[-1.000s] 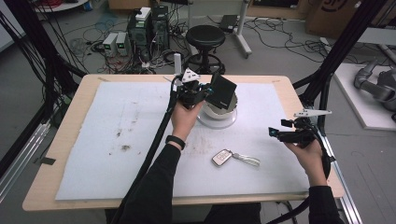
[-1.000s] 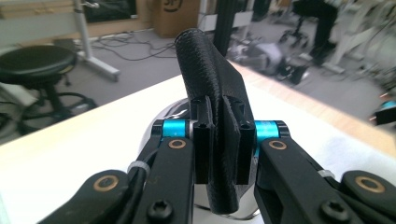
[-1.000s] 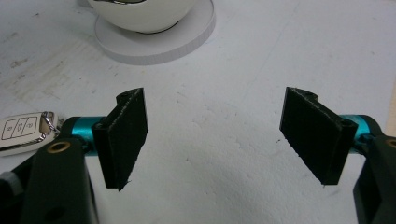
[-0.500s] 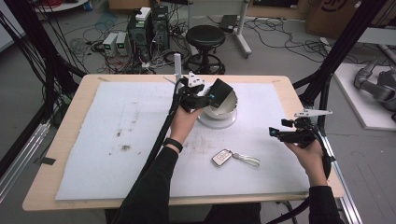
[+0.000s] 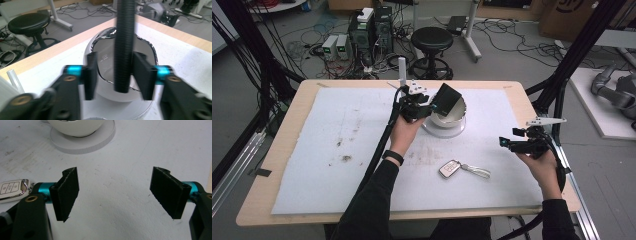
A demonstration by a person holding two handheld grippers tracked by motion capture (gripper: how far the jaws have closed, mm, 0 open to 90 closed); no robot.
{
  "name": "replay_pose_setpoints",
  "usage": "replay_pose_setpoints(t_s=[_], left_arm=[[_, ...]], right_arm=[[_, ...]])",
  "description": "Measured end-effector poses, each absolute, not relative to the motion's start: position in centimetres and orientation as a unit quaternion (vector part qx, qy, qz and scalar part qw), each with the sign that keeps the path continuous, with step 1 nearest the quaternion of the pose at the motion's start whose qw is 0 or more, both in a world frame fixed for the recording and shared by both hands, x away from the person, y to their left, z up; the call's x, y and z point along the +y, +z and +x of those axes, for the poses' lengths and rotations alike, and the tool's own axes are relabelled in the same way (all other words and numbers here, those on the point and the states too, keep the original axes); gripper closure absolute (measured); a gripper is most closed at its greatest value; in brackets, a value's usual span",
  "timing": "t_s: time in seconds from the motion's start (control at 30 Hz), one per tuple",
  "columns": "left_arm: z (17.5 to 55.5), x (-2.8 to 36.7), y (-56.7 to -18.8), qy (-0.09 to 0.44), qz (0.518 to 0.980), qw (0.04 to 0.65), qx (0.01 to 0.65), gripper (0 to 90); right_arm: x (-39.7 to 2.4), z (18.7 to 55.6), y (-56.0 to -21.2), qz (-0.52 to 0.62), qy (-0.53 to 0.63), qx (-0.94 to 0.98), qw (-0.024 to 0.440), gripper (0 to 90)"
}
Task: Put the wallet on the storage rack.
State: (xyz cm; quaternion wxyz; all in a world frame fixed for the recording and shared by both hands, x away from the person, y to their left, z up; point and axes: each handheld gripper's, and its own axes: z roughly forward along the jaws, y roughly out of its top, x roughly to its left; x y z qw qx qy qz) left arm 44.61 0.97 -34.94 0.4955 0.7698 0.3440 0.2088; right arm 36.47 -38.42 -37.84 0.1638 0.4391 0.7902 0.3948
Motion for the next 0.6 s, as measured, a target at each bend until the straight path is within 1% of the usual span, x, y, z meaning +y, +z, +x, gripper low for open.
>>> replay_pose_setpoints(t_s=[0.03, 0.13, 0.23, 0.27, 0.5, 0.6], left_arm=[[44.7, 1.2, -35.0, 0.181, 0.768, 0.508, 0.344, 75.0], [44.6, 1.1, -34.8, 0.179, 0.772, 0.506, 0.339, 79.5], [44.5, 1.1, -34.7, 0.174, 0.773, 0.507, 0.339, 80.4], [44.5, 1.1, -34.7, 0.156, 0.769, 0.516, 0.344, 80.4], [44.6, 1.1, -34.2, 0.151, 0.779, 0.501, 0.347, 80.2], [44.6, 0.6, -33.6, 0.160, 0.787, 0.484, 0.348, 80.2]], right_arm=[[-38.4, 36.5, -37.9, 0.439, 0.395, 0.790, 0.164, 23.9], [-38.5, 36.5, -37.9, 0.441, 0.396, 0.789, 0.163, 23.9], [-38.5, 36.5, -37.8, 0.442, 0.396, 0.789, 0.163, 23.9], [-38.6, 36.5, -37.8, 0.440, 0.397, 0.788, 0.164, 23.9], [-38.5, 36.5, -37.9, 0.440, 0.394, 0.790, 0.164, 23.9], [-38.4, 36.5, -37.9, 0.440, 0.394, 0.791, 0.162, 23.9]])
